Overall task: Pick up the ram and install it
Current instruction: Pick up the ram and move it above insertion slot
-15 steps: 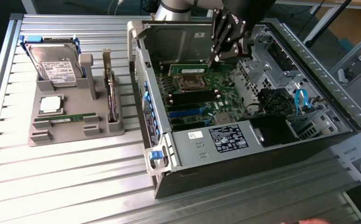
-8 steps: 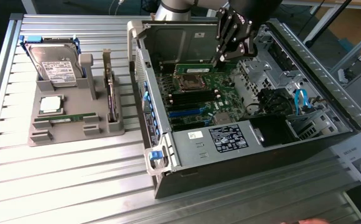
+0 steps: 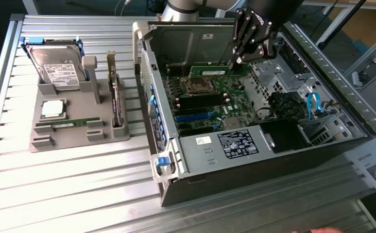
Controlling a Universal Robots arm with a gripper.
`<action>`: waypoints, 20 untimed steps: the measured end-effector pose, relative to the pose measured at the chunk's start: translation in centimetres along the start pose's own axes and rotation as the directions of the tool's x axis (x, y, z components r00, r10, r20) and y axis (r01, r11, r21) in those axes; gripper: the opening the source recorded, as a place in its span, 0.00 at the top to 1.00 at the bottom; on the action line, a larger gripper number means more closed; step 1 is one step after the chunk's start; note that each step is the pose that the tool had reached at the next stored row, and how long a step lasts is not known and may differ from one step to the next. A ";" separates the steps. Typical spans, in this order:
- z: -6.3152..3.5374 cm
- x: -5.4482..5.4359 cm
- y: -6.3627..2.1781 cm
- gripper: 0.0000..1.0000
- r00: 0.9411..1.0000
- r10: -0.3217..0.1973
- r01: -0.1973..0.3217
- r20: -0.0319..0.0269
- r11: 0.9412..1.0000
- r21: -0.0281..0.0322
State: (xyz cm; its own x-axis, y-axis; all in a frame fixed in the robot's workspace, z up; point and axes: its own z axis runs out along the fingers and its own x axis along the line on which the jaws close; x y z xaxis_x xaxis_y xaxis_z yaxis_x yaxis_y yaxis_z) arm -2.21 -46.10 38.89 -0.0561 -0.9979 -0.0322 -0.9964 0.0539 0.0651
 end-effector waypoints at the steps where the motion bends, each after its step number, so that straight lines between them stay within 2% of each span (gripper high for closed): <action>1: -0.01 0.0 -0.18 0.88 1.000 0.000 0.000 0.000 1.000 0.000; 8: -0.07 -0.1 -1.13 0.88 1.000 -0.002 0.002 0.000 1.000 0.000; 11: -0.07 -0.1 -1.15 0.88 1.000 -0.002 0.002 0.000 1.000 0.000; 14: -0.06 -0.1 -1.16 0.88 1.000 -0.005 0.005 0.000 1.000 0.004; 20: -0.07 -0.1 -1.15 0.88 1.000 -0.006 0.006 0.000 1.000 0.004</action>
State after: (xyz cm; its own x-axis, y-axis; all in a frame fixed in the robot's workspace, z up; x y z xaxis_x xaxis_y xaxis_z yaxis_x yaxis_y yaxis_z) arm -1.06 -46.10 38.89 -0.0502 -0.9982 -0.0326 -0.9970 0.0482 0.0611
